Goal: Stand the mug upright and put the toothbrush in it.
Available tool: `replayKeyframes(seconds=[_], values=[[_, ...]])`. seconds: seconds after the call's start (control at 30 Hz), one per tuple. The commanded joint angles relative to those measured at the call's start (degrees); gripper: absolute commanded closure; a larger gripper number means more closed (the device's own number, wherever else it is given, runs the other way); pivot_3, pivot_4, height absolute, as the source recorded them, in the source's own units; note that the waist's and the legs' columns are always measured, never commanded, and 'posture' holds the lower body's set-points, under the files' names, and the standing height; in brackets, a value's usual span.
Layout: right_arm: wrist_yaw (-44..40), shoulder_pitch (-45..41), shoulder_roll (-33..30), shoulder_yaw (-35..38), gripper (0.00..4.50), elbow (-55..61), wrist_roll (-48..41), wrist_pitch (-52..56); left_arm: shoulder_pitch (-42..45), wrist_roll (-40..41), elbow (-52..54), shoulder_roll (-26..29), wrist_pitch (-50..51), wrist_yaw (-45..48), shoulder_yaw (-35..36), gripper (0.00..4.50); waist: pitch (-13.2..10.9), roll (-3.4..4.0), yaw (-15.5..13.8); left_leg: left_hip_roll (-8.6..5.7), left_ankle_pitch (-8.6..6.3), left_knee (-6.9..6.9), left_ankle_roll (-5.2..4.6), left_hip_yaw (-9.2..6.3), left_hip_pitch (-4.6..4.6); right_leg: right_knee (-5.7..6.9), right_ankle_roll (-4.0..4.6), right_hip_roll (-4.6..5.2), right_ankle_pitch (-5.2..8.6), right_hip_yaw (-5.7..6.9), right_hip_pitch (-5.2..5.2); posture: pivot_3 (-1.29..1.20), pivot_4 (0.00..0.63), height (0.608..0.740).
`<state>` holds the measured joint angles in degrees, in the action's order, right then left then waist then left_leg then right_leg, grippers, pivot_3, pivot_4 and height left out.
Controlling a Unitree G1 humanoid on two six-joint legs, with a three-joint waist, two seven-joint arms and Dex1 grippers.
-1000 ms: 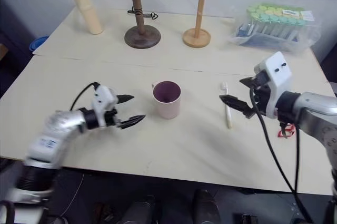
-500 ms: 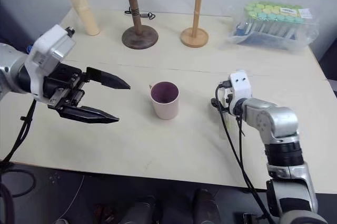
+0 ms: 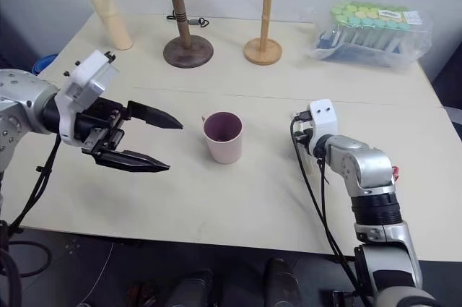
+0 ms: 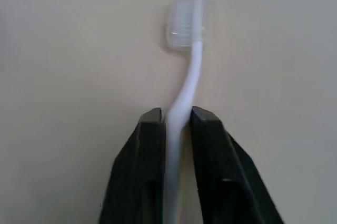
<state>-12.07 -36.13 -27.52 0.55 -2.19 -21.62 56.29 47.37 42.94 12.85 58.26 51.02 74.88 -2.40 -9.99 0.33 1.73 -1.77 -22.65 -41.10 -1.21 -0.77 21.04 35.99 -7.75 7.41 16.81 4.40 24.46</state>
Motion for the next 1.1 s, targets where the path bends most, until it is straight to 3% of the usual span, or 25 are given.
replayKeyframes(seconds=[0.03, 0.23, 0.43, 0.6, 0.73, 0.93, 1.1], values=[[-0.58, 1.14, 0.41, 0.74, 4.34, 0.94, 0.84, 1.19, 0.56, -0.16, 0.41, -0.18, -0.72, -0.69, 1.98, 0.0, 0.0, 0.0, 0.02, -0.01, 0.0, 0.0, 0.0, 0.0, 0.0, 0.0, 0.0, 0.0, 0.0, 0.0, 0.0, 0.0, 0.15, 0.74], [-3.19, -3.42, 7.42, 5.71, 4.34, 6.3, -2.76, -14.09, -1.37, 0.03, -2.34, 1.14, 1.16, -4.87, 7.22, 0.0, -0.02, 0.03, 0.47, -0.06, 0.0, 0.03, 0.01, 0.04, 0.01, 0.0, 0.0, -0.03, 0.0, -0.01, 0.08, 0.0, 0.15, 0.74], [-4.92, -11.07, 18.7, 6.58, 4.34, 9.13, -9.97, -17.36, -5.18, 0.51, -1.5, 3.8, 2.66, -6.79, 11.72, 0.0, -0.06, 0.11, 1.86, 0.0, 0.03, 0.12, 0.07, -0.17, -0.05, 0.09, 0.0, -0.08, 0.0, 0.01, 0.15, 0.0, 0.15, 0.74], [-3.69, -15.89, 27.76, 4.95, 4.34, 3.85, -9.6, -21.53, -6.12, 0.83, -0.79, 4.3, 3.02, -7.87, 13.14, 0.0, -0.08, 0.13, 1.91, -0.02, 0.04, 0.11, 0.07, -0.3, -0.07, 0.22, 0.0, -0.04, 0.0, 0.01, 0.14, 0.0, 0.15, 0.74], [-5.52, -14.83, 31.08, 0.25, 4.34, 0.09, -5.16, -28.07, -7.02, 1.1, -0.02, 4.12, 3.33, -9.4, 14.22, 0.0, -0.08, 0.13, 1.81, -0.13, 0.03, 0.09, 0.07, -0.42, -0.08, 0.38, 0.01, 0.06, 0.0, -0.01, 0.12, 0.0, 0.15, 0.74], [-6.4, -12.82, 31.06, 0.11, 4.34, -1.19, -3.91, -30.77, -8.44, 1.67, 0.81, 4.99, 3.64, -9.81, 16.02, 0.0, -0.08, 0.14, 2.31, -0.32, 0.03, 0.12, 0.07, -0.51, -0.1, 0.49, 0.01, 0.06, 0.0, -0.01, 0.16, 0.0, 0.15, 0.74], [-7.89, -8.67, 31.19, -0.4, 2.78, 3.7, -6.22, -28.44, -7.34, 0.79, -0.47, 4.09, 2.44, -10.62, 15.28, 0.0, -0.09, 0.15, 3.12, -0.32, 0.04, 0.14, 0.08, -0.57, -0.1, 0.53, 0.01, 0.05, 0.0, 0.0, 0.16, 0.0, 0.15, 0.74]])
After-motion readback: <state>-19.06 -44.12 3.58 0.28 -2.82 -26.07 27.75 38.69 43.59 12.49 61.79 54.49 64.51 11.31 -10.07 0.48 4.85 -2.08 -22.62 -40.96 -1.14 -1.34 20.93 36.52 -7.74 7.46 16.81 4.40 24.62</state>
